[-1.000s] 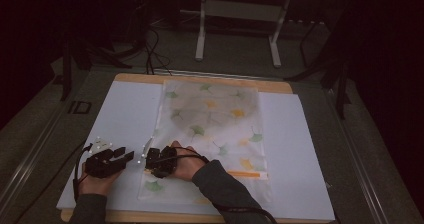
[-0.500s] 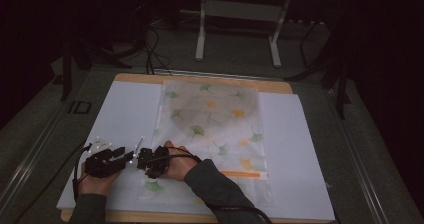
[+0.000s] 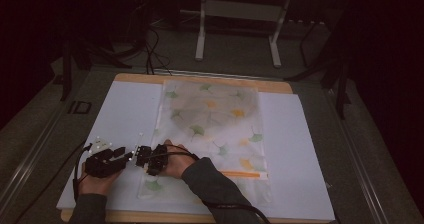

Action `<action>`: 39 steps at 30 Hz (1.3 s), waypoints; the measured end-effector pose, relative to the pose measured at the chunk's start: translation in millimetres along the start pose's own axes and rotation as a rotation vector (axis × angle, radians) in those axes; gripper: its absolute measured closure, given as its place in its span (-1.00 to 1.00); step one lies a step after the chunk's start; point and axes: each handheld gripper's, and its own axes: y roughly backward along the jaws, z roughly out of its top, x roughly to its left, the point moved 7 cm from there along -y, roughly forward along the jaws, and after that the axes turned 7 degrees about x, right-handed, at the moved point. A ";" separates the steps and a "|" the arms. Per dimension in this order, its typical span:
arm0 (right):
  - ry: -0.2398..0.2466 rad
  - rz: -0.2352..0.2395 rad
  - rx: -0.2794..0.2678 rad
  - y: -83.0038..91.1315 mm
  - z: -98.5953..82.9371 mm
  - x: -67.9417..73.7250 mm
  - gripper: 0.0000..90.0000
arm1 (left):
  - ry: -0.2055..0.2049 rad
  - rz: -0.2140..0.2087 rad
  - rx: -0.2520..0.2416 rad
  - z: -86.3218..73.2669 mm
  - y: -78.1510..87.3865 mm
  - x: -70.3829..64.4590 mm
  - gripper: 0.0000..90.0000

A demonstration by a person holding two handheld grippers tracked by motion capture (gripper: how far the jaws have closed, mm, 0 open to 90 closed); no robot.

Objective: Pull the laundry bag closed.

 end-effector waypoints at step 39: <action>0.024 0.001 0.059 -3.4 5.9 -4.7 0.83 | 0.002 0.001 -0.003 0.0 1.0 0.9 0.28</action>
